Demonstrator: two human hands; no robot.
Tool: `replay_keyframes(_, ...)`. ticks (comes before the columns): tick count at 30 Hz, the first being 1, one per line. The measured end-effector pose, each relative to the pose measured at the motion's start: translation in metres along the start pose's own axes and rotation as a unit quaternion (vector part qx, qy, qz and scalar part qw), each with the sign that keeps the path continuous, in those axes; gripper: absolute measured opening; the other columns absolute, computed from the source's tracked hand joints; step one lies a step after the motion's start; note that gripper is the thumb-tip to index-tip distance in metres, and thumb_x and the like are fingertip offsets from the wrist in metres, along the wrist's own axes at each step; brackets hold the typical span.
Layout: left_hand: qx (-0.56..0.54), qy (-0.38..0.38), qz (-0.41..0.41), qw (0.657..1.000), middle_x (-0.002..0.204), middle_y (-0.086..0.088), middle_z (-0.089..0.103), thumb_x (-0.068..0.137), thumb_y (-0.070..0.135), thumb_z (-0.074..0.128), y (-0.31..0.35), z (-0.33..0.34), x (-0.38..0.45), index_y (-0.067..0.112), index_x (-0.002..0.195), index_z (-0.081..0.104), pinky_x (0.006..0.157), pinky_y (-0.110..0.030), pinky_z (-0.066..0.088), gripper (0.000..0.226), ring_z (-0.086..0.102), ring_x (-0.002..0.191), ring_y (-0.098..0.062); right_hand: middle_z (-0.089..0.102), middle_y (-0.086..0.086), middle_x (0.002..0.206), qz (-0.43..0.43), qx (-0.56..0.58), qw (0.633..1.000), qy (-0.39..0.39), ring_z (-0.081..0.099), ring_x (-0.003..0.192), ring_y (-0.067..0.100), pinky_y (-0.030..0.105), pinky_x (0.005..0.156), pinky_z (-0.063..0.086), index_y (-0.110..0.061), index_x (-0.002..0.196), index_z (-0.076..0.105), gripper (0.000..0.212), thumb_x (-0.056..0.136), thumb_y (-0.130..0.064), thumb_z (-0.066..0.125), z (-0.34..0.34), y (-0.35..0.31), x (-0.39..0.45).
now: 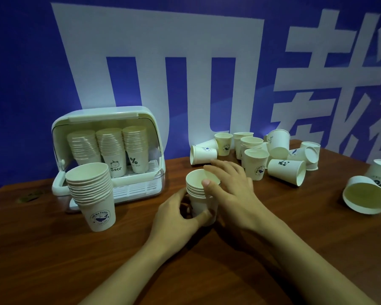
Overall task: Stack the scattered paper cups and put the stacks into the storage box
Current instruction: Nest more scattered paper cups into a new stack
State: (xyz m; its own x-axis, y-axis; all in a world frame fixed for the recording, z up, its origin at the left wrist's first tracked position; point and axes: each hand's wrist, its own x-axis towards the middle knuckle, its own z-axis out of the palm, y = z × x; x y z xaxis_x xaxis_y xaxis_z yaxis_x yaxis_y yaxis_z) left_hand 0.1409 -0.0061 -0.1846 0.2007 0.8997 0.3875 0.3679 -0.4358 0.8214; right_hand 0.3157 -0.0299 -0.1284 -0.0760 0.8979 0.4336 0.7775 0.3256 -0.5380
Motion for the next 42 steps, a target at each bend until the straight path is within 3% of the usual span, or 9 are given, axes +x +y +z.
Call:
replay_keyframes(5,0.021,0.010,0.000,1.000,0.106,0.018,0.076,0.068,0.063,0.080,-0.004,0.000,0.000,0.041,0.128,0.067,0.080,-0.028,0.058,0.066,0.069,0.089,-0.002,0.063,-0.015,0.127,0.046,0.357,0.932,0.036,0.058,0.119,-0.004,0.028,0.104,0.048,-0.037,0.124,0.065,0.034,0.104,-0.052,0.041,0.001,0.002,-0.004)
replay_keyframes(8,0.024,0.002,-0.006,1.000,0.111,0.021,0.074,0.067,0.069,0.078,-0.003,-0.002,-0.001,0.043,0.129,0.066,0.081,-0.025,0.057,0.069,0.068,0.093,0.000,0.055,-0.011,0.144,0.060,0.149,0.972,0.170,0.046,0.134,0.003,0.038,0.115,0.037,-0.033,0.141,0.054,0.046,0.101,-0.051,0.041,-0.001,0.034,0.009)
replay_keyframes(14,0.010,-0.009,-0.017,1.000,0.113,0.022,0.074,0.064,0.073,0.078,-0.003,-0.003,0.000,0.044,0.134,0.063,0.086,-0.029,0.060,0.077,0.068,0.096,-0.001,0.009,-0.001,0.171,0.183,-0.161,0.965,0.095,-0.005,0.157,0.024,0.052,0.122,0.013,-0.025,0.158,0.023,0.070,0.096,-0.020,0.055,-0.009,0.085,0.033)
replay_keyframes(19,0.006,-0.011,-0.023,1.000,0.112,0.024,0.073,0.063,0.073,0.078,-0.004,-0.004,0.001,0.047,0.131,0.064,0.086,-0.031,0.060,0.074,0.068,0.096,-0.002,0.031,0.013,0.151,0.231,-0.250,0.930,0.136,0.019,0.145,0.036,0.052,0.114,0.024,-0.019,0.155,0.025,0.077,0.089,-0.015,0.064,0.000,0.091,0.035)
replay_keyframes(24,0.008,-0.013,-0.025,1.000,0.113,0.024,0.073,0.063,0.072,0.077,-0.002,-0.004,0.000,0.046,0.131,0.064,0.086,-0.030,0.060,0.074,0.068,0.097,0.000,0.050,0.009,0.123,0.124,-0.262,0.938,0.189,0.034,0.125,0.034,0.049,0.097,0.030,-0.018,0.107,0.071,0.018,0.089,-0.017,0.068,0.006,0.080,0.035)
replay_keyframes(27,0.005,-0.013,-0.017,1.000,0.114,0.025,0.073,0.065,0.069,0.078,-0.002,-0.004,0.000,0.048,0.130,0.064,0.085,-0.028,0.059,0.070,0.068,0.097,0.001,0.043,0.010,0.141,0.062,-0.131,0.963,0.225,0.030,0.137,0.032,0.054,0.102,0.033,-0.019,0.103,0.069,0.012,0.091,-0.018,0.068,0.012,0.065,0.036)
replay_keyframes(31,0.012,-0.006,-0.014,1.000,0.114,0.023,0.073,0.066,0.069,0.079,-0.004,-0.003,0.002,0.045,0.135,0.063,0.085,-0.027,0.059,0.075,0.068,0.096,0.000,0.038,0.004,0.157,-0.010,0.050,0.968,0.248,0.033,0.139,0.005,0.030,0.103,0.041,-0.016,0.106,0.065,0.008,0.099,-0.016,0.061,0.007,0.043,0.035)
replay_keyframes(35,0.013,-0.004,-0.016,1.000,0.114,0.023,0.074,0.066,0.066,0.080,-0.005,-0.002,0.001,0.045,0.134,0.064,0.086,-0.029,0.059,0.073,0.068,0.095,0.000,0.052,-0.002,0.144,-0.083,0.102,0.942,0.308,0.053,0.128,0.007,0.040,0.094,0.055,-0.015,0.104,0.063,0.006,0.098,-0.014,0.063,-0.007,0.032,0.028)
replay_keyframes(42,0.020,-0.021,-0.023,0.999,0.111,0.019,0.074,0.067,0.071,0.077,-0.005,-0.004,0.002,0.045,0.129,0.065,0.088,-0.035,0.060,0.069,0.068,0.095,-0.002,0.055,-0.003,0.125,-0.152,0.153,0.917,0.335,0.059,0.112,0.011,0.033,0.082,0.056,-0.019,0.102,0.063,0.009,0.093,-0.019,0.063,-0.017,0.012,0.018)
